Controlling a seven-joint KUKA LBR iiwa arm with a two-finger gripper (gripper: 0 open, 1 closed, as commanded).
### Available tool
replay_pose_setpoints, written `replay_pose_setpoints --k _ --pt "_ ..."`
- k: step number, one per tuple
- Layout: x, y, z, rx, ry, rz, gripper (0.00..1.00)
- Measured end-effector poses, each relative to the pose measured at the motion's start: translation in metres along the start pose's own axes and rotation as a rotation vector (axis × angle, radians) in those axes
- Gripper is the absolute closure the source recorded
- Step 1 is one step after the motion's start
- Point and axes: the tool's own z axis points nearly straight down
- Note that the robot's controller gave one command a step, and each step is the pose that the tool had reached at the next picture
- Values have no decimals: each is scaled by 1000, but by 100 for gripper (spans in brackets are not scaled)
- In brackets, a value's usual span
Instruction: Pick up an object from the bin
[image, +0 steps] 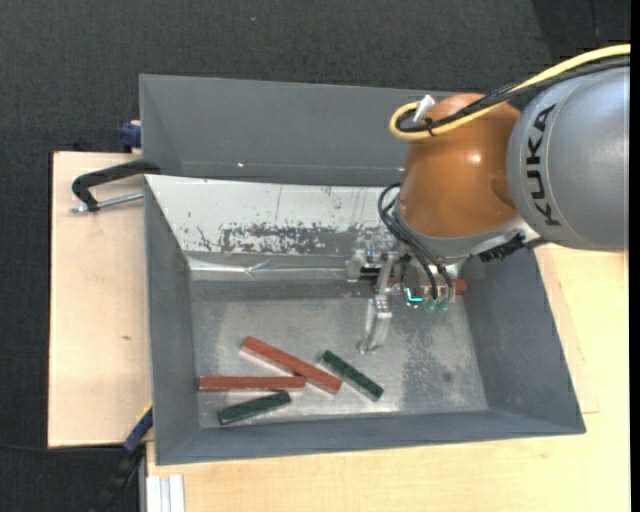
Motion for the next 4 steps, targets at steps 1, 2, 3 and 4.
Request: replay_pose_setpoints --k 1,2,3,4 --pt "-2 0 -5 0 -9 1 0" --pt "9 7 26 1 -13 -85 0" --pt "10 39 92 1 -12 -166 0" --pt "42 11 122 1 -6 -160 100"
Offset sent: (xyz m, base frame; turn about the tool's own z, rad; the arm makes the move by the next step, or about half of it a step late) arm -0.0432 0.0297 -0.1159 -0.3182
